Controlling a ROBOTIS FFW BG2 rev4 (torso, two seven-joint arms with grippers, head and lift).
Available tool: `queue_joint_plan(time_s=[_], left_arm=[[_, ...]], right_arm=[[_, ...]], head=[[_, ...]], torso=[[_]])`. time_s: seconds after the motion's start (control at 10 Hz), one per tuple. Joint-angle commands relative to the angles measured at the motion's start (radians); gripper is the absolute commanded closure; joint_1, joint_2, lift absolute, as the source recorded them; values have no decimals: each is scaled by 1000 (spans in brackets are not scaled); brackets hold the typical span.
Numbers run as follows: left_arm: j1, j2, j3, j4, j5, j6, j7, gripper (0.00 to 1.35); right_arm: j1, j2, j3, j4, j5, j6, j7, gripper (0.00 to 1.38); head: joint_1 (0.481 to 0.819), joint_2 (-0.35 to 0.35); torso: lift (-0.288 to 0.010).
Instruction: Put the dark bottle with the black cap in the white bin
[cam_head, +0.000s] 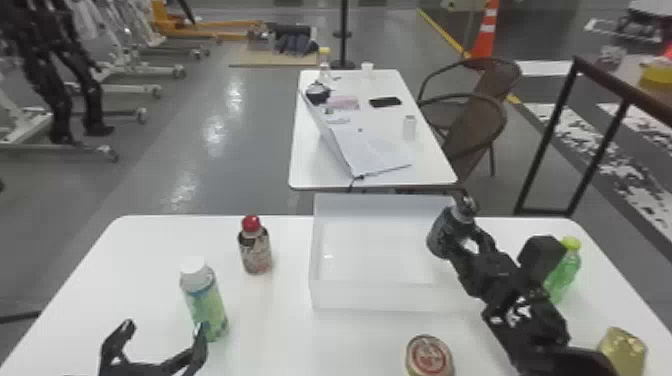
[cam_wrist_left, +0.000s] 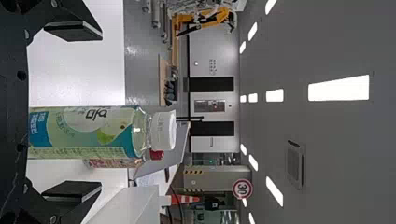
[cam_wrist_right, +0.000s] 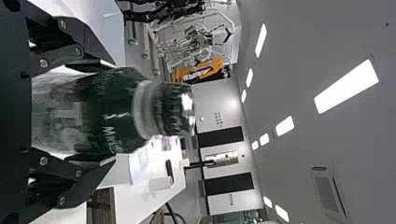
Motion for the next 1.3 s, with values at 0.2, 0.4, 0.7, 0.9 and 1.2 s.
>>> queue_joint_plan(time_s=[0.2,0.4,0.7,0.9,1.2], left_arm=[[3,-3,0,0,6,-1,0,167],[3,-3,0,0,7,-4,0,167],[0,-3,-3,0,7,-8,0,167],[0,-3,5,0,6,-11,2,167],[0,-3,5,-2,-2,-19,2,167]], right_arm=[[18,0,0,-32,15,-4,-23,295],[34,-1,-2,-69,10,-9,-24,295],[245,-58,-11,-420,-4,37,-144,295],[459,-104,-49,-673,11,101,-285,295],[659,-107,-66,-813,-10,147,-363,295]], head=[[549,0],[549,0],[549,0],[549,0],[549,0]], torso=[[-100],[-100],[-100],[-100],[-100]])
